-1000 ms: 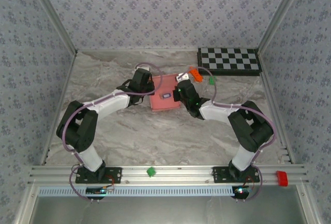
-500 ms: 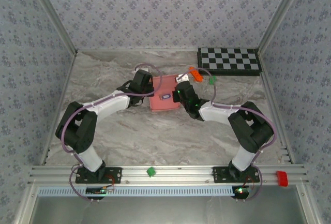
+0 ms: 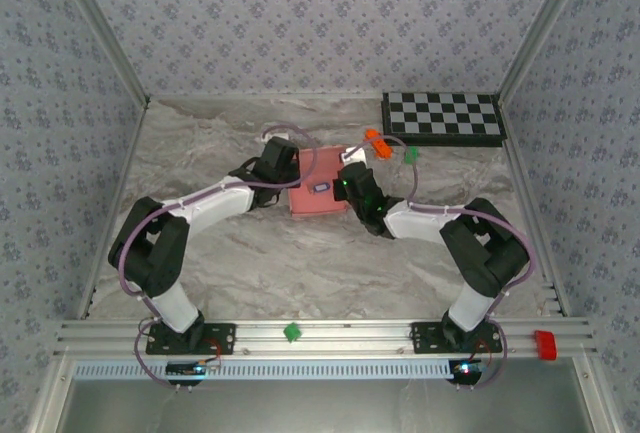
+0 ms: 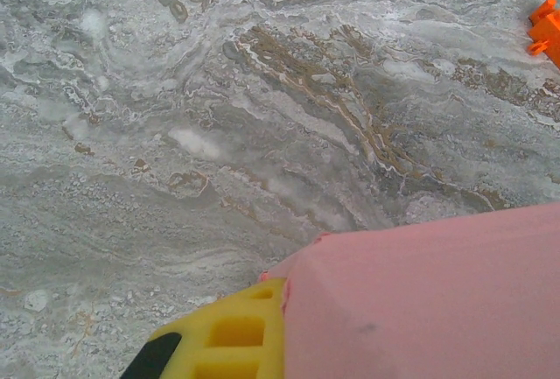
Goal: Fold the paper box
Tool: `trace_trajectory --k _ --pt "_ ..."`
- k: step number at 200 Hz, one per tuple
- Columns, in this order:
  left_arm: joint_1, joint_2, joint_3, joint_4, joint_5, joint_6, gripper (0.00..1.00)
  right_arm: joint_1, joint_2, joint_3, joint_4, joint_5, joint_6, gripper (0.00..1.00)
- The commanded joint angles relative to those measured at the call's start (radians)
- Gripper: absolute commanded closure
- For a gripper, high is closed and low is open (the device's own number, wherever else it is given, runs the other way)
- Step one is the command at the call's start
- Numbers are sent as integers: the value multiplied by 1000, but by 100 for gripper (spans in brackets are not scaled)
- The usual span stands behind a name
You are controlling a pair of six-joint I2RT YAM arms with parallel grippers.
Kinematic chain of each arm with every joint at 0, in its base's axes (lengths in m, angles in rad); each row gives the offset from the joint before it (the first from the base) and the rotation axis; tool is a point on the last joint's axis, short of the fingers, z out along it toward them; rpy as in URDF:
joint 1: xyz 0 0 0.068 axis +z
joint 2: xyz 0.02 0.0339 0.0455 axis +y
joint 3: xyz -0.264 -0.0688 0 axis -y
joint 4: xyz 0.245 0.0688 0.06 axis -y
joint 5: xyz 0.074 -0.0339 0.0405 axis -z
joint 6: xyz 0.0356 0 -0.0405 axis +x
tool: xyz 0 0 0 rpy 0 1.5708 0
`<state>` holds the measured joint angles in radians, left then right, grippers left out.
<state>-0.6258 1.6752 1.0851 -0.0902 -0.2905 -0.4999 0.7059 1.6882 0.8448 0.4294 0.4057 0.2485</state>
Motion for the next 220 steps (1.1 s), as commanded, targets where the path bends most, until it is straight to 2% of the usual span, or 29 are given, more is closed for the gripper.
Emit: trace_trajectory --k 1,54,220 --pt "-20 -28 -20 21 -40 -15 95 12 -25 -21 21 33 32 95" --pt "-38 -28 -50 51 -76 -35 94 27 -21 -27 22 52 47 95" --pt "-69 -47 -122 92 -88 -91 87 68 -18 -70 29 126 92 95"
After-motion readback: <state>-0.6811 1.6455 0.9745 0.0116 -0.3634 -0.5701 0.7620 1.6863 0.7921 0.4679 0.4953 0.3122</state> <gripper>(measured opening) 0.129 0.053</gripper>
